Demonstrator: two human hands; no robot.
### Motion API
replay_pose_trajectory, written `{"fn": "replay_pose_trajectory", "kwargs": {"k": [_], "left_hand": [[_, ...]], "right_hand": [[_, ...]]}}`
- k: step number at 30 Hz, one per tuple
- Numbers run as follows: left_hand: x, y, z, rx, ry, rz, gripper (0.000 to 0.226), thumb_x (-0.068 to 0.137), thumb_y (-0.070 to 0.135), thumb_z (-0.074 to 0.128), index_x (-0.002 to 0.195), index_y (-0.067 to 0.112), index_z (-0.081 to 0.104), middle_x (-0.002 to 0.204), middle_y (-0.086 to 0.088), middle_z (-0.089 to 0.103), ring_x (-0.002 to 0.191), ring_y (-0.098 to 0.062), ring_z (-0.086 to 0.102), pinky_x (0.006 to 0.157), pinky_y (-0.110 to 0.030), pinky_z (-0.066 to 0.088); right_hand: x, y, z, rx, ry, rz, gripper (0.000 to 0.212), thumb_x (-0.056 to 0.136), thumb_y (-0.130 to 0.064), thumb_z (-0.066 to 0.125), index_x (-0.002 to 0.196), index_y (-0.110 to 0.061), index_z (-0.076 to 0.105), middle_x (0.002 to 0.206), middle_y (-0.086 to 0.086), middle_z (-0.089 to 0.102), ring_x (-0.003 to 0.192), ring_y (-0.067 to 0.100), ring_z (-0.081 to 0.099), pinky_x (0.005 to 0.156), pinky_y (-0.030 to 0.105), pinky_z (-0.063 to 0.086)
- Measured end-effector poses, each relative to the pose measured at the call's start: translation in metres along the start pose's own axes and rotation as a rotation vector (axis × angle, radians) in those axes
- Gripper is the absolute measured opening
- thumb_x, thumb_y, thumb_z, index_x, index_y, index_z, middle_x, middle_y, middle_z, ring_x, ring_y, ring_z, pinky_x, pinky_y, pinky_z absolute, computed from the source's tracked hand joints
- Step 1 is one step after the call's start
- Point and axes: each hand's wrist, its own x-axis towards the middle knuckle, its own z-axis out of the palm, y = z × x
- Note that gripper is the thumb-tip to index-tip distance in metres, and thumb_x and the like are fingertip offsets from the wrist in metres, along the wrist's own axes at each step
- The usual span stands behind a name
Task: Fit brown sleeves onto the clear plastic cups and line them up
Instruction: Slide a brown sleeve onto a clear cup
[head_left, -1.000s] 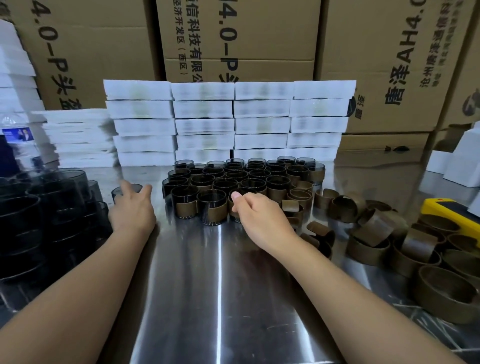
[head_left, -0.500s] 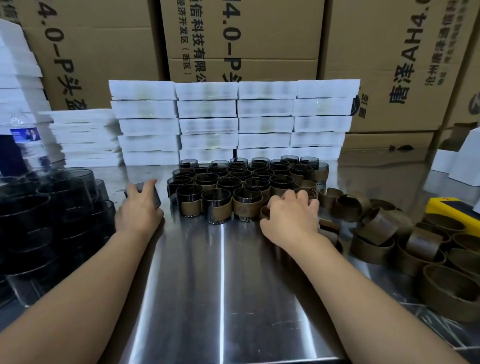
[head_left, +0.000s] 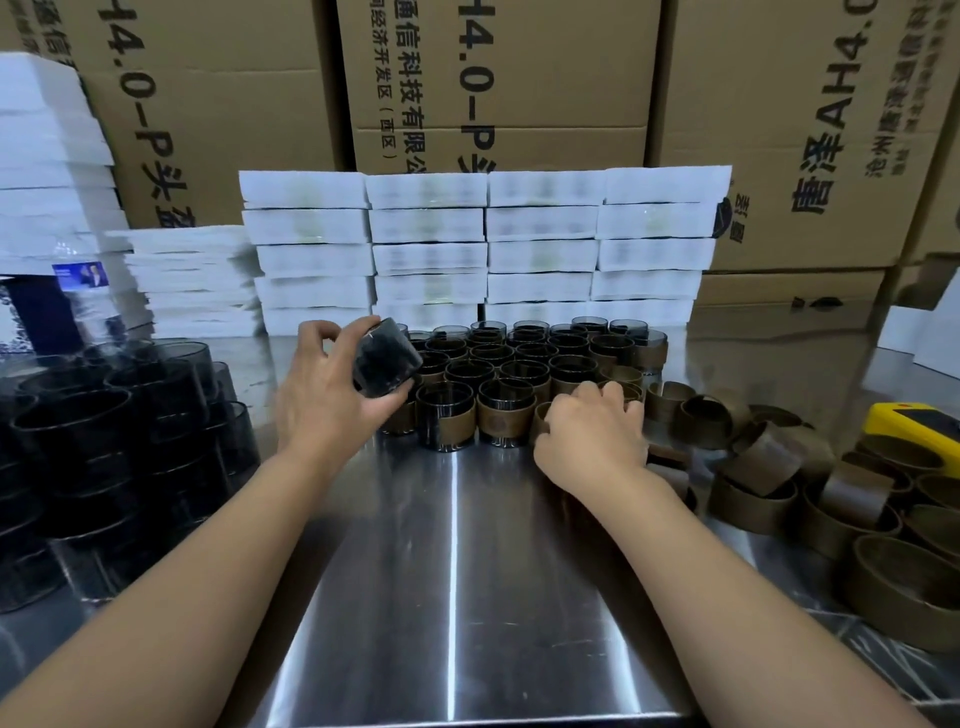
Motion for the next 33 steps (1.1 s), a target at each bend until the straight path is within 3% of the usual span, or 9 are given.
{"fn": "replay_pose_trajectory", "kwargs": {"k": [3,6,8,11,15,20,26,29,33], "left_hand": [[-0.003,0.01,0.001,-0.108,0.075,0.115,0.071,0.061,0.045,0.086,0.124,0.027,0.058,0.121,-0.005,0.046,0.111,-0.024,0.05,0.075,-0.032,0.044],[-0.007,0.027,0.001,-0.417,-0.031,0.148,0.069,0.061,0.035,0.089,0.121,0.019,0.058,0.119,0.007,0.051,0.11,-0.003,0.05,0.092,-0.011,0.039],[-0.014,0.043,-0.001,-0.641,-0.121,0.086,0.06,0.06,0.034,0.084,0.113,0.028,0.055,0.11,0.015,0.058,0.099,0.004,0.056,0.087,-0.007,0.043],[-0.025,0.065,0.001,-1.04,-0.271,-0.123,0.048,0.06,0.036,0.08,0.103,0.033,0.057,0.098,0.013,0.07,0.096,-0.005,0.067,0.083,-0.017,0.052],[-0.03,0.077,0.008,-1.386,-0.491,-0.46,0.049,0.059,0.042,0.074,0.101,0.019,0.062,0.091,-0.002,0.075,0.088,-0.026,0.073,0.063,-0.028,0.057],[-0.028,0.065,0.012,-1.471,-0.693,-0.67,0.034,0.074,0.034,0.066,0.101,0.014,0.063,0.098,-0.021,0.068,0.082,-0.04,0.072,0.055,-0.026,0.057],[-0.028,0.055,0.009,-1.426,-0.915,-0.582,0.04,0.076,0.034,0.058,0.114,0.022,0.063,0.1,-0.019,0.073,0.08,-0.037,0.072,0.06,-0.029,0.059],[-0.029,0.055,0.008,-1.378,-1.001,-0.532,0.046,0.076,0.03,0.059,0.12,0.018,0.061,0.099,-0.019,0.071,0.077,-0.038,0.072,0.06,-0.03,0.059],[-0.029,0.056,0.007,-1.281,-1.086,-0.468,0.061,0.068,0.037,0.068,0.122,0.01,0.058,0.095,-0.019,0.069,0.078,-0.035,0.071,0.06,-0.029,0.058]], "right_hand": [[0.002,0.0,0.0,0.044,0.069,0.001,0.028,0.088,-0.028,0.049,0.112,-0.018,0.06,0.122,0.005,0.049,0.116,0.028,0.034,0.095,0.039,0.027],[0.003,-0.001,0.003,0.038,0.143,0.021,0.032,0.092,-0.034,0.045,0.113,-0.013,0.059,0.123,0.006,0.049,0.116,0.027,0.036,0.095,0.039,0.028],[0.005,-0.001,0.004,0.041,0.217,0.038,0.039,0.095,-0.039,0.042,0.117,-0.011,0.057,0.126,0.007,0.046,0.117,0.028,0.036,0.095,0.038,0.029],[0.006,-0.002,0.003,0.257,0.321,0.06,0.041,0.096,-0.043,0.043,0.114,-0.009,0.059,0.132,0.007,0.042,0.12,0.029,0.036,0.097,0.04,0.029],[0.01,-0.001,-0.001,0.649,0.36,0.104,0.039,0.097,-0.042,0.042,0.079,-0.012,0.059,0.134,0.004,0.043,0.121,0.024,0.044,0.092,0.031,0.031],[0.011,0.0,-0.003,0.87,0.425,0.096,0.047,0.098,-0.038,0.045,0.055,-0.017,0.045,0.103,0.006,0.055,0.094,0.014,0.048,0.064,0.021,0.021],[0.01,-0.002,-0.006,0.961,0.463,0.05,0.061,0.097,-0.035,0.046,0.052,0.005,0.053,0.08,0.015,0.065,0.081,0.005,0.048,0.071,0.027,0.031],[0.013,-0.001,-0.006,1.036,0.395,0.08,0.062,0.098,-0.037,0.042,0.056,0.005,0.058,0.078,0.011,0.069,0.075,0.022,0.057,0.067,0.035,0.041],[0.012,-0.003,-0.006,1.064,0.26,0.176,0.07,0.096,-0.044,0.042,0.031,-0.019,0.045,0.031,-0.01,0.036,0.05,0.017,0.035,0.051,0.033,0.022]]}}
